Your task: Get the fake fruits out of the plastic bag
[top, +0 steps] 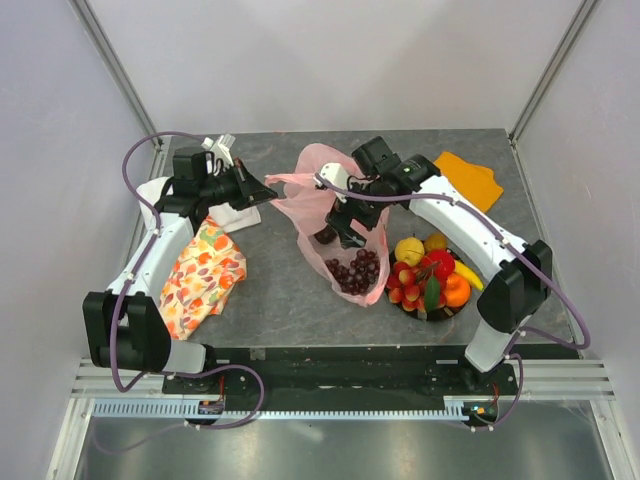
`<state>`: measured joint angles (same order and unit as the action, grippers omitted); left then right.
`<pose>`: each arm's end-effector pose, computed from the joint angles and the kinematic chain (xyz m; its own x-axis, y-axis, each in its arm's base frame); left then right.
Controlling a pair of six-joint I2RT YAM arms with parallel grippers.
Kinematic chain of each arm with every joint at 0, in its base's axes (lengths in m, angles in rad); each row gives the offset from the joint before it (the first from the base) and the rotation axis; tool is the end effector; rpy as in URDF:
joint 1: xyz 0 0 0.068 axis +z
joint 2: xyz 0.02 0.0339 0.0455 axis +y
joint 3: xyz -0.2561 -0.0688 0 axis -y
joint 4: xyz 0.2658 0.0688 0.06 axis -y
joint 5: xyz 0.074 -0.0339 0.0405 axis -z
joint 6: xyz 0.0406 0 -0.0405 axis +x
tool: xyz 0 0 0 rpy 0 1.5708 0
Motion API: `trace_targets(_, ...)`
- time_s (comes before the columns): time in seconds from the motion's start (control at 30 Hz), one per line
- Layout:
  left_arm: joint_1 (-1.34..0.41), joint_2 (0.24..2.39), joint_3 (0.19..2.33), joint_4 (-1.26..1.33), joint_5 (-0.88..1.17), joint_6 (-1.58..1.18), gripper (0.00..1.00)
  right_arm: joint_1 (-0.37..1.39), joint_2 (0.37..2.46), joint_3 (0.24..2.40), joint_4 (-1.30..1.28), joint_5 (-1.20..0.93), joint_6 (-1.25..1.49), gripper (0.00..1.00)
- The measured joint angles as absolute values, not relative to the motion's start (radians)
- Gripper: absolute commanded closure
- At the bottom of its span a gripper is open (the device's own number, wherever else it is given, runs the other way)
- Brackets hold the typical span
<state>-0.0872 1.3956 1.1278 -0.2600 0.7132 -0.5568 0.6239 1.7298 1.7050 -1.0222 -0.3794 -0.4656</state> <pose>0.3344 -0.0559 0.3005 -0.7583 -0.3349 -0.5593 0.2688 0.6210 -0.7363 0.3026 0.2363 0.3230 -0.3169 -0.7419 -0.5909 -0.9348 0.3498 0.0620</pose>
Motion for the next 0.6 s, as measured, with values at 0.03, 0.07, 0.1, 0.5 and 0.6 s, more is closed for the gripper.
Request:
trace_targets(0.03,-0.087,1.396,1.128,-0.260,0.713,-0.557,0.98,0.624,1.739,1.706,-1.008,-0.368,-0.464,0.02)
trace_targets(0.07,-0.087,1.396,1.127,-0.260,0.713,-0.557,0.98,0.624,1.754,1.703,-0.996,-0.356,-0.460,0.02)
trace_targets(0.1,-0.087,1.396,1.127,-0.260,0.713,-0.557,0.98,0.624,1.768,1.697,-0.983,-0.343,-0.458,0.02)
trace_targets(0.5,-0.079,1.396,1.123,-0.280,0.710,-0.550,0.98,0.622,1.996,1.688,-0.818,-0.272,-0.321,0.07)
trace_targets(0.6,-0.043,1.396,1.106,-0.285,0.709,-0.551,0.98,0.617,2.028,1.719,-0.781,-0.295,-0.258,0.14)
